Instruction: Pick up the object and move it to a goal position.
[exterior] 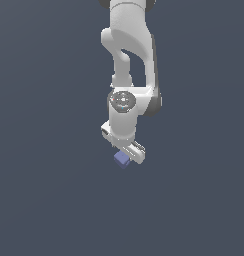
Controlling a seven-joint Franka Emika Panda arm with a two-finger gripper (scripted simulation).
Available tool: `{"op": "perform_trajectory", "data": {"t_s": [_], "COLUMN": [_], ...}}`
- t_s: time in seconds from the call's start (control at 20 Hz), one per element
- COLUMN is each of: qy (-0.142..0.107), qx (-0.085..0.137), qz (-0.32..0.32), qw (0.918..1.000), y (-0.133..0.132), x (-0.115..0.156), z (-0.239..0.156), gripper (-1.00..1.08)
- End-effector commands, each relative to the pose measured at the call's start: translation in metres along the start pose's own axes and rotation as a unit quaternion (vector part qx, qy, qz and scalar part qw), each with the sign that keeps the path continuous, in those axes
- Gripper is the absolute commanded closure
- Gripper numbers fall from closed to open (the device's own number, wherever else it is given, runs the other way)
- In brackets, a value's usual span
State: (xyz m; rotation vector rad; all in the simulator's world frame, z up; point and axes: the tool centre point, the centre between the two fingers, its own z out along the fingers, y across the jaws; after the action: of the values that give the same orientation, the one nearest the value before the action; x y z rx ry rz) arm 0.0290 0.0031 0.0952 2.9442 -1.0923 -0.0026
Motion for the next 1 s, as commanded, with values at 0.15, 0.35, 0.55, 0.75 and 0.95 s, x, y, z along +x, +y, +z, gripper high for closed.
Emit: {"op": "perform_trajectory", "data": {"t_s": [0.15, 0.35, 0.55, 0.75, 0.95], "qy": [0.000, 0.001, 0.000, 0.000, 0.000], "qx": [0.001, 0.001, 0.001, 0.001, 0.001], "qz": [0.027, 0.032, 0.030, 0.031, 0.032], "qw": [0.9996, 0.9995, 0.9995, 0.9995, 0.9995], "y": [-0.003, -0.004, -0.004, -0.003, -0.003], "x": [0.000, 0.000, 0.000, 0.000, -0.001], "z": [0.005, 0.006, 0.009, 0.025, 0.046], "gripper": [-0.92, -0.92, -0.92, -0.92, -0.92]}}
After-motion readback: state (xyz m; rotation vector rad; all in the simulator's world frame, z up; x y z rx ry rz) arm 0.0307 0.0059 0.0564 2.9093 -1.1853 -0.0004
